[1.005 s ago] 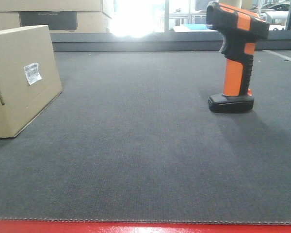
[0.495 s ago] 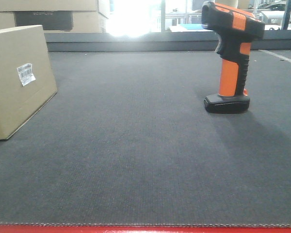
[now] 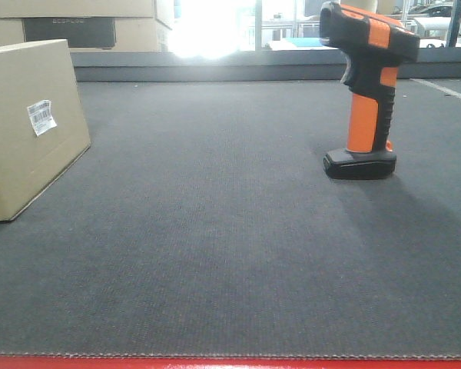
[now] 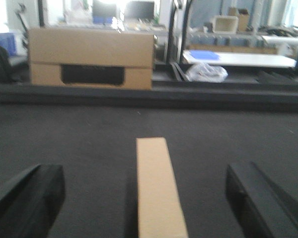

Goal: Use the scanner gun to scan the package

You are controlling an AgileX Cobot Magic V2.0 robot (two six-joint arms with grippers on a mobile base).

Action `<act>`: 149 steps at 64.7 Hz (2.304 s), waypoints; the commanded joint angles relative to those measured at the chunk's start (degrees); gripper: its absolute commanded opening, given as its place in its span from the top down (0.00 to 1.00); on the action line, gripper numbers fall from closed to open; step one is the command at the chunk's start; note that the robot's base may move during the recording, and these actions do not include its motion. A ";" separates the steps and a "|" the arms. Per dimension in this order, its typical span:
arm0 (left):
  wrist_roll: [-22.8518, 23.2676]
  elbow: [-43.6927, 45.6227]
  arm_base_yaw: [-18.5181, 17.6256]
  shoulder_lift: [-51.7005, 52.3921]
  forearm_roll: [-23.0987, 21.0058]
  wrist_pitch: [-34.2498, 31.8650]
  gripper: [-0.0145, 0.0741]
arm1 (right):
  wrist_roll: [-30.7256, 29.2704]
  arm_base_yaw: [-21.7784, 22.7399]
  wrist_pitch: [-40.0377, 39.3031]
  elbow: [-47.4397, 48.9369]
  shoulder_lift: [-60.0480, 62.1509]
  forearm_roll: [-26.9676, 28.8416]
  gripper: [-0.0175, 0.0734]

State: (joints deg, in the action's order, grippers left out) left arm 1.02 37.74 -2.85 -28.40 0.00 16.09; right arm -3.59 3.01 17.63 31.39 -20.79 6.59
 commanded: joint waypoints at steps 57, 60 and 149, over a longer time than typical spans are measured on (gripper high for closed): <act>0.09 56.43 -3.78 -61.55 1.68 51.73 0.16 | -0.27 -4.98 -1.11 0.33 -1.53 0.18 0.18; 0.09 57.08 -3.78 -63.33 2.10 51.83 0.16 | -0.27 -4.98 -1.00 0.33 -1.53 0.18 0.18; -3.98 59.46 0.21 -74.69 -2.77 53.87 0.96 | -0.27 -4.98 -0.05 0.33 -1.53 0.18 0.18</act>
State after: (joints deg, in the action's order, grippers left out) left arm -3.01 95.77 -2.40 -103.33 -2.26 69.70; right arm -3.59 -1.86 18.33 31.39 -21.99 6.96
